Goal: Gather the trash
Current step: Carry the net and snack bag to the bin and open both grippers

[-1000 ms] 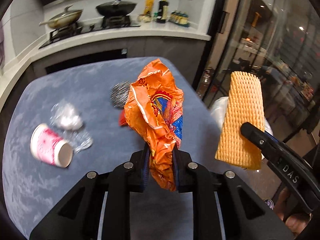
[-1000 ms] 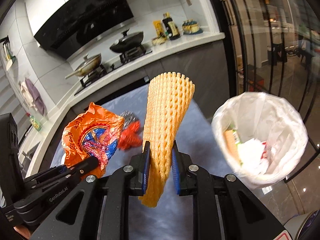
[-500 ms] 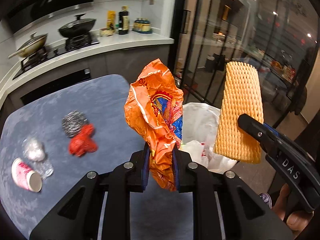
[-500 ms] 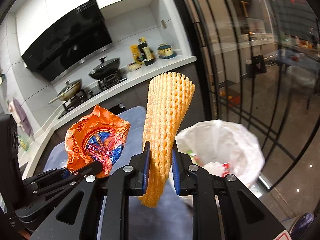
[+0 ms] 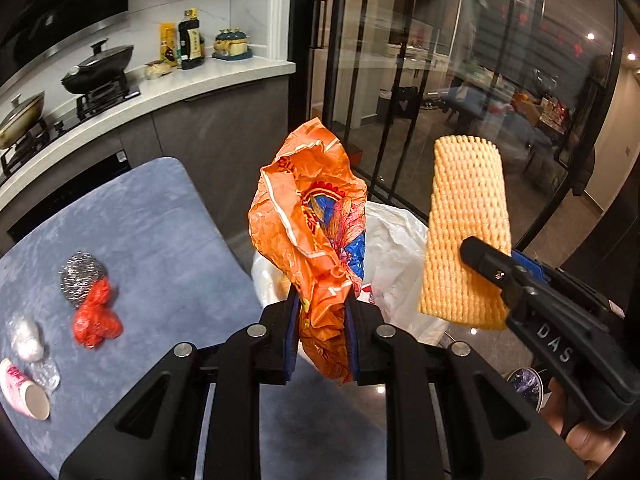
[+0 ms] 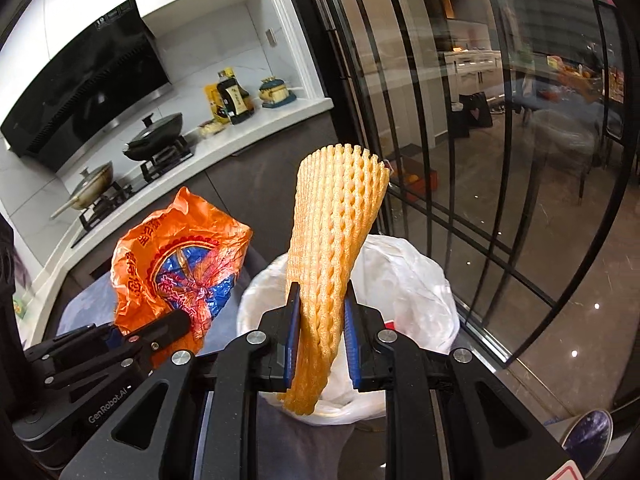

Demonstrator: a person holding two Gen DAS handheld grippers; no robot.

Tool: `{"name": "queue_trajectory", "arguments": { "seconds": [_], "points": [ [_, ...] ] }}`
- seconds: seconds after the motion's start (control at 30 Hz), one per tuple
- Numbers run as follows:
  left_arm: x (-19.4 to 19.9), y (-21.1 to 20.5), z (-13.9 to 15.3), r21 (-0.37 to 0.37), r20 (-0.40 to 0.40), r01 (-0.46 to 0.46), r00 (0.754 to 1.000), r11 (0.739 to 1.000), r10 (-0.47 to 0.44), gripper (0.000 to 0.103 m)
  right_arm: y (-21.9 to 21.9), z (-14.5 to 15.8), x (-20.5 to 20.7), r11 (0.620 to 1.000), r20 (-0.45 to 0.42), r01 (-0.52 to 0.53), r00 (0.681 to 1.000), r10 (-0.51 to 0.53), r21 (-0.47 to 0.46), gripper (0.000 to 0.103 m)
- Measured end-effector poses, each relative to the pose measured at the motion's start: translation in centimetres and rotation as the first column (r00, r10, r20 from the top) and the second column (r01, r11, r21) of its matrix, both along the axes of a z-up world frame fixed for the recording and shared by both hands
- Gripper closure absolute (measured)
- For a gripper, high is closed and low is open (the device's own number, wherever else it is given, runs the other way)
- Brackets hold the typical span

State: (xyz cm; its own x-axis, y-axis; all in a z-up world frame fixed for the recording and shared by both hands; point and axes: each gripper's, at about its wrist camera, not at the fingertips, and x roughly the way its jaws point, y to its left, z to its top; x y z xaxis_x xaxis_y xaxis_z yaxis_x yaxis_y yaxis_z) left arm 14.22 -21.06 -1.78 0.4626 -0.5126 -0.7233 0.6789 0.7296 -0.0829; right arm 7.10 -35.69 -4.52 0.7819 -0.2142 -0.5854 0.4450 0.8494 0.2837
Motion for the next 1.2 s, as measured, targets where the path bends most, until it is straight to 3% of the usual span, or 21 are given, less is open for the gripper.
{"name": "queue_trajectory", "arguments": {
  "seconds": [0.7,0.87,1.0,1.2],
  "points": [
    [2.1,-3.4,-2.8,0.051,-0.049,0.005,0.999,0.999,-0.003,0.081,-1.2,-1.6,2.7,1.000,-0.063,0.024,0.998,-0.025,-0.010,0.080],
    [2.3,-3.9,-3.0,0.063,-0.034,0.010,0.999,0.998,-0.008,0.069,-1.5,-1.7,3.2,0.999,-0.060,0.034,0.998,-0.035,-0.013,0.072],
    [2.4,-3.5,-2.7,0.053,-0.026,-0.015,1.000,0.998,0.016,0.049,-1.6,-1.4,3.2,0.999,-0.041,0.048,0.998,-0.048,-0.016,0.062],
    [3.1,-2.8,-2.6,0.046,-0.030,-0.041,0.999,0.998,0.042,0.043,-1.4,-1.3,3.1,0.998,-0.026,0.054,0.998,-0.054,-0.032,0.052]
  ]
}}
